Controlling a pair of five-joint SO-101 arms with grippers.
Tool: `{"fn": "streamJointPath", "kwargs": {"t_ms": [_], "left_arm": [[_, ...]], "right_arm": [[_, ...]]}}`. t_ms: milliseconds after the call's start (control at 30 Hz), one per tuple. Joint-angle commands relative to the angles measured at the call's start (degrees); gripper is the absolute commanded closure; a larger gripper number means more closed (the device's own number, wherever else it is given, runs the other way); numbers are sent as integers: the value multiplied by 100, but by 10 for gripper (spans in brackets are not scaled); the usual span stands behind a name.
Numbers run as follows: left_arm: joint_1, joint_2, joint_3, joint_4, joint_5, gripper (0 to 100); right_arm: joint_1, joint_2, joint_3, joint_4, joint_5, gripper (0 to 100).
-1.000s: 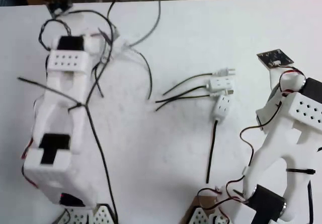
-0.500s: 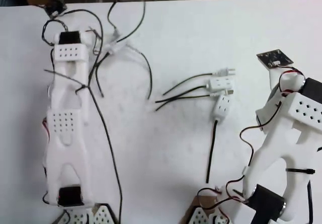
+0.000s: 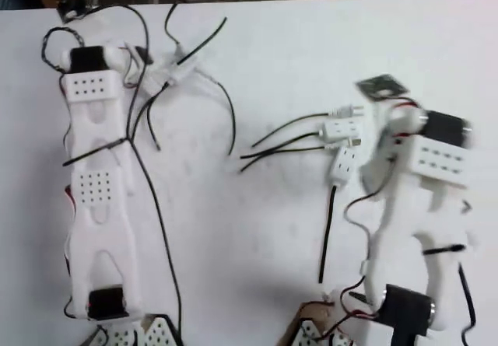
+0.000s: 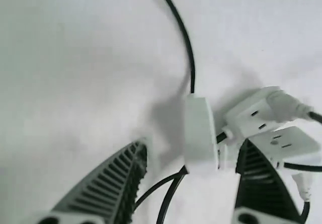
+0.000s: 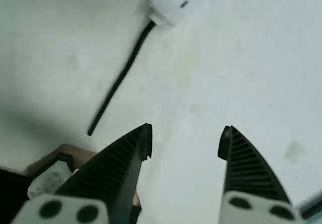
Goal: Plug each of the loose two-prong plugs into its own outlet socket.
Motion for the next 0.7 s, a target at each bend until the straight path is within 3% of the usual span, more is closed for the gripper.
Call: {"fn": "streamJointPath", "kwargs": {"t_ms": [0,167,367,667], "left_arm": [[-40,-620,-273,782,26,717],[13,-444,-105,976,510,717],[4,119,-79,343,651,717],[-31,136,-79,246,651,717]], "right_arm": [[-884,-171,70,-462,-791,776],[-1358,-31,554,-1710,-1749,776],[-1341,1358,703,-2914,-2277,776],[-813,2686,-334,-2404,-2312,779]]}}
